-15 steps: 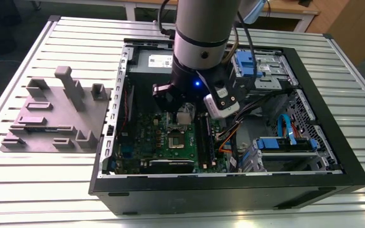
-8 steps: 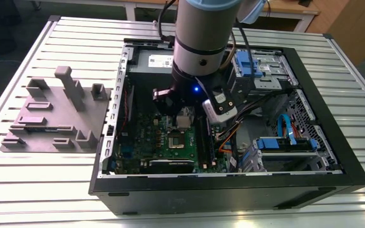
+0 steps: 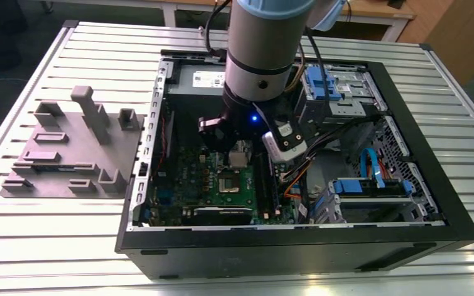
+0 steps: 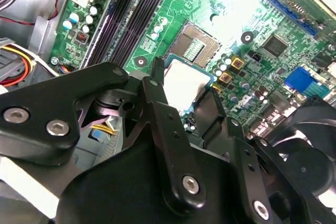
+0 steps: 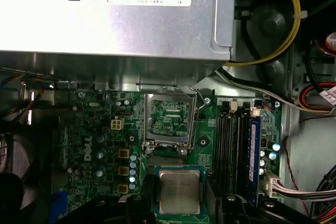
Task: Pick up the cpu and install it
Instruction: 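Place the cpu into insertion slot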
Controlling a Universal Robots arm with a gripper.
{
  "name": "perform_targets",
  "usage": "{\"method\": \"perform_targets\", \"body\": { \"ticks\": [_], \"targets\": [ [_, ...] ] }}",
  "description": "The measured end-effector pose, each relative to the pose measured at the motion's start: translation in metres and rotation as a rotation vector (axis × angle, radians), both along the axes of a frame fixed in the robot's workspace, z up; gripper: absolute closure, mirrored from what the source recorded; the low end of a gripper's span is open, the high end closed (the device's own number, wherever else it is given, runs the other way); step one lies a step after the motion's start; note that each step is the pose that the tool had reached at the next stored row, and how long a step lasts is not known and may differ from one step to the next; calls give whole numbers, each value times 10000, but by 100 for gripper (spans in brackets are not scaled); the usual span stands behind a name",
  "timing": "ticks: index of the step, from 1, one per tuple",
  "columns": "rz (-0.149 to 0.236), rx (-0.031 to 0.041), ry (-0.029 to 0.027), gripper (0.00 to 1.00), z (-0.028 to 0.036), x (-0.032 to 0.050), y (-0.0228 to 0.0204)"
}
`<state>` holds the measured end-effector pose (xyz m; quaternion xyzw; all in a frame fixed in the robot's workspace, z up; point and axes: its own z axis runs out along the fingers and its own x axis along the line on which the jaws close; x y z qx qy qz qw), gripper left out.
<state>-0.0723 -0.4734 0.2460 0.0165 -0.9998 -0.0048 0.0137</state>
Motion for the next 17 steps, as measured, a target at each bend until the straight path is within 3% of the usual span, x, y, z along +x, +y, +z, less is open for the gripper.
{"method": "perform_targets", "body": {
  "ticks": [4, 7, 12, 17],
  "targets": [
    [1, -2, 6, 53, -69, -15, -5],
    [0, -17, 13, 53, -113, -16, -54],
    [0, -209, 13, 53, -153, -19, -77],
    [-226, -231, 15, 53, -239, -35, -77]
  ]
}}
